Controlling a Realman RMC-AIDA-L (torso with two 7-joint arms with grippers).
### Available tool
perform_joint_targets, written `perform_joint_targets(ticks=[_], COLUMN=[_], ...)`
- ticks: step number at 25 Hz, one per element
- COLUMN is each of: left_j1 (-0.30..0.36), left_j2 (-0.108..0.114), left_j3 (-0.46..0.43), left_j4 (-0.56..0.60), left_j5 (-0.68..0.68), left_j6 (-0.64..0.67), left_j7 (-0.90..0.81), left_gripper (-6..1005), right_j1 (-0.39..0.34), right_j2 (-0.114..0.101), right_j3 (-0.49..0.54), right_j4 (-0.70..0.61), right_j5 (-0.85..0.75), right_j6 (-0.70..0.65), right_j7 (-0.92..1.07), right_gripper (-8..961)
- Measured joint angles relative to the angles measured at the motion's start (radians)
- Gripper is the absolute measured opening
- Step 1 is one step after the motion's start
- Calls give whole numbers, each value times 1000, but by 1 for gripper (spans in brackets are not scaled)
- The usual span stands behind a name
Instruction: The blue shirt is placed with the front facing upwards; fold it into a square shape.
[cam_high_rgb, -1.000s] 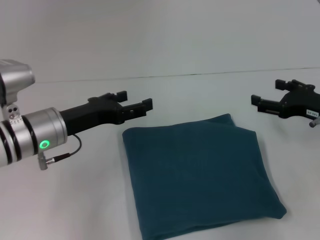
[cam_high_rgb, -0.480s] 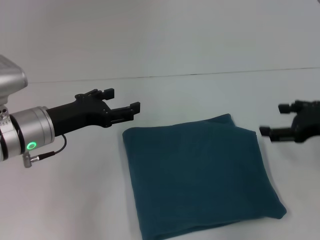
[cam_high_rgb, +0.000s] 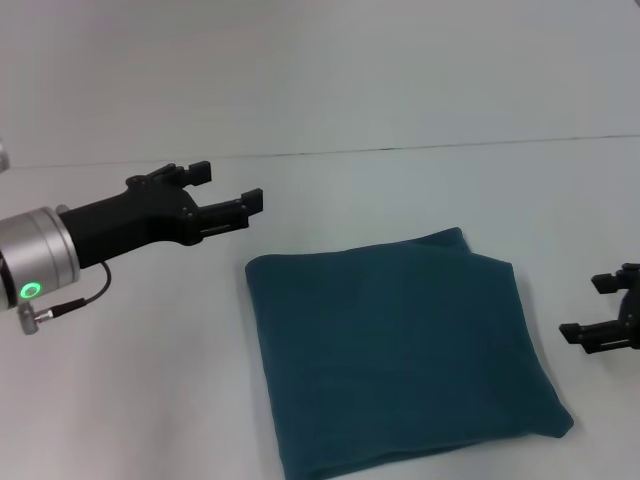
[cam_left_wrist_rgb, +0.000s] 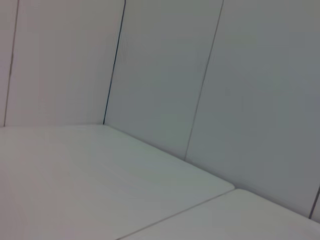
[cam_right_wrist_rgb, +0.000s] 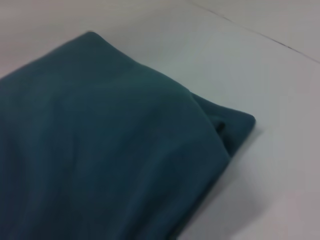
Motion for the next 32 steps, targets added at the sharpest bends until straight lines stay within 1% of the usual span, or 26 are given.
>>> perform_joint_targets(ticks=[7, 14, 22, 27, 32], left_j1=[10, 10, 18, 19, 21], left_j2=[-5, -8, -9, -13, -15], left_j3=[-16, -18, -25, -63, -87], left_j4=[-9, -16, -44, -55, -56], left_j5=[0, -3, -7, -7, -8], left_j6=[6, 17, 33, 61, 71], left_j7=[0, 0, 0, 0, 0], left_gripper=[950, 950, 949, 950, 950], right_j1=[0, 10, 13, 21, 25], right_j2=[5, 13, 16, 18, 20], right_j3=[20, -8, -122, -180, -250], right_j4=[-6, 9, 74, 107, 116], right_j5=[-2, 1, 3, 7, 63], right_j6=[13, 40, 115, 151, 152], right_j7=[-8, -4, 7, 13, 27], right_gripper=[941, 941, 942, 941, 941])
